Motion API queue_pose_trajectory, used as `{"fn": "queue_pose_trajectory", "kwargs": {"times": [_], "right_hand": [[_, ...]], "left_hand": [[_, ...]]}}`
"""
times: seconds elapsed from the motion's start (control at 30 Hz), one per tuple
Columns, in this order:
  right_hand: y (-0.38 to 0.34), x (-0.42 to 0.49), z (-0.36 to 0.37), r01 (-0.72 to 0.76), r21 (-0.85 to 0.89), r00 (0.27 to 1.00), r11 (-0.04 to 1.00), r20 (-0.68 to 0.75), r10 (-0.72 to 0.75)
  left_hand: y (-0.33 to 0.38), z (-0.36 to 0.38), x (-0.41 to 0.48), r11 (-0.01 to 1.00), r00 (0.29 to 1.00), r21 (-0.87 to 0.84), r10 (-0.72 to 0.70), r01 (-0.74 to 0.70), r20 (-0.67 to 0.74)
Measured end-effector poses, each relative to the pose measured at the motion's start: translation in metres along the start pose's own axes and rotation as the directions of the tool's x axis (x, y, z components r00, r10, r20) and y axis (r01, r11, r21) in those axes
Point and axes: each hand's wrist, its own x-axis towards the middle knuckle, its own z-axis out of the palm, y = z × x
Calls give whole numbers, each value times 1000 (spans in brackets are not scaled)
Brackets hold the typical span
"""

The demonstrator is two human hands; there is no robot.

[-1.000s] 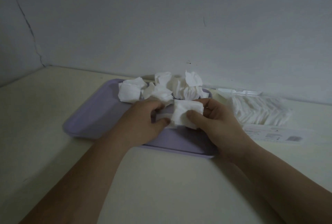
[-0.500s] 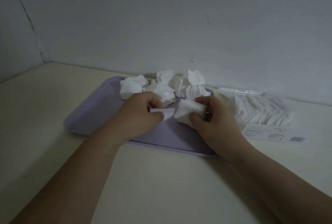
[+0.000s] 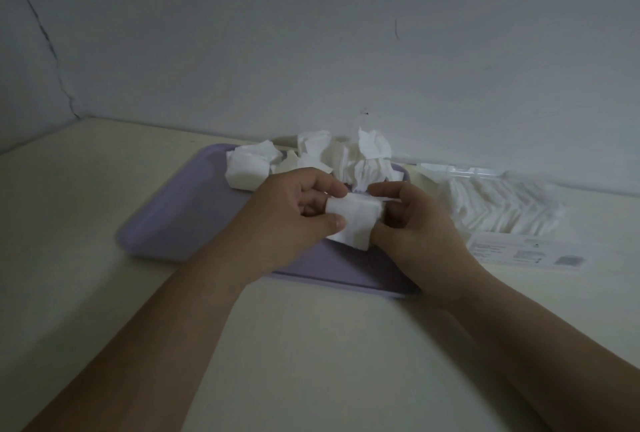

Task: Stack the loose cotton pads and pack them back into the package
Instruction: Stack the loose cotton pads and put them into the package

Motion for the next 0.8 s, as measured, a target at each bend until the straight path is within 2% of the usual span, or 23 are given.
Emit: {"fn": "queue_pose_trajectory", "kwargs": {"times": [0.3,0.47,0.53,0.63,0.73,0.8], "right_hand": [[2,1,1,20,109,997,994,77,-29],[-1,-1,-3,-32,263,988,964,157,-11],[-1,-2,-3,-16,231,984,973,179,-26],[2,-2,1,55,114,993,992,93,-66],[6,0,-2,88,96,989,991,110,-98],[4,0,-5,91,75,983,993,152,-102]], "left_hand": [[-9,4,4,996,998,86,19,-14,-56],[-15,6,7,993,996,107,50,-42,-67],[-16,6,7,992,995,113,60,-50,-84],[-17,3,7,981,995,195,37,-17,-98],[-18,-2,7,976,999,214,-28,33,-25],[-15,-3,6,966,998,256,-33,18,55]]}}
